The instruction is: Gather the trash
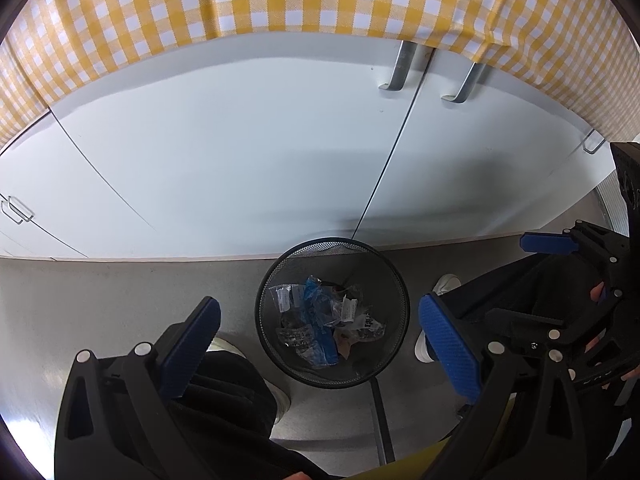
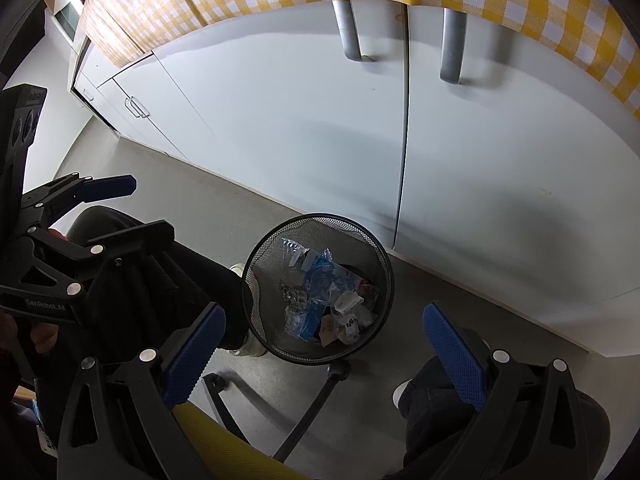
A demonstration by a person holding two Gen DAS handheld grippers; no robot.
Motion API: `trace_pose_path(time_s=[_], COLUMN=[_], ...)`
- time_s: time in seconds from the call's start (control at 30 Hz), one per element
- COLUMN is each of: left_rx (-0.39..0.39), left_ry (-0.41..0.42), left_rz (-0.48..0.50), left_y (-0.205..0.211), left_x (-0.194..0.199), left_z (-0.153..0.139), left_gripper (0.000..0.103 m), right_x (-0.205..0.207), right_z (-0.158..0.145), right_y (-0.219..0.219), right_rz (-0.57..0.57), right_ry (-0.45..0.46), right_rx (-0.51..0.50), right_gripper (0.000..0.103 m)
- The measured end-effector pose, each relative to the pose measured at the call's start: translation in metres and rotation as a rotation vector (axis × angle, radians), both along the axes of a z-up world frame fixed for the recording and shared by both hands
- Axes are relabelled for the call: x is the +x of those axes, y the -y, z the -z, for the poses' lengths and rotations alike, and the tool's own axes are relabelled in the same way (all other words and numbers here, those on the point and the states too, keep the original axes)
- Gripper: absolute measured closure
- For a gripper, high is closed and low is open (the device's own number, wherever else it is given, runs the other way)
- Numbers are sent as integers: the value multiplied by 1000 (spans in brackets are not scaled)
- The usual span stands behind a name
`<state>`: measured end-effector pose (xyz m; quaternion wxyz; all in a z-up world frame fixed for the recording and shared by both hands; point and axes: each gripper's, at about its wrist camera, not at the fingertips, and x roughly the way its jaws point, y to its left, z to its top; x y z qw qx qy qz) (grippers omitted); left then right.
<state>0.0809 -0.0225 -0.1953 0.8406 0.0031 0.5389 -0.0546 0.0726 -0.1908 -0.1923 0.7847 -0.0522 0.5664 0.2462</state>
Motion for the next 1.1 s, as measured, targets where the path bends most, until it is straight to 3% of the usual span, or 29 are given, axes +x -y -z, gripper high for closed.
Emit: trace_pose_path(time_s=[1.1], left_rx=[14], left_ry=[0], left_rz=[23], left_y=[-2], left_x=[-2], left_z=[6], left_gripper=[4], right_x=[-1], right_z=[-1], right_y=[0], right_rz=[3], right_ry=[6], right_rx=[-18], right_gripper=[3])
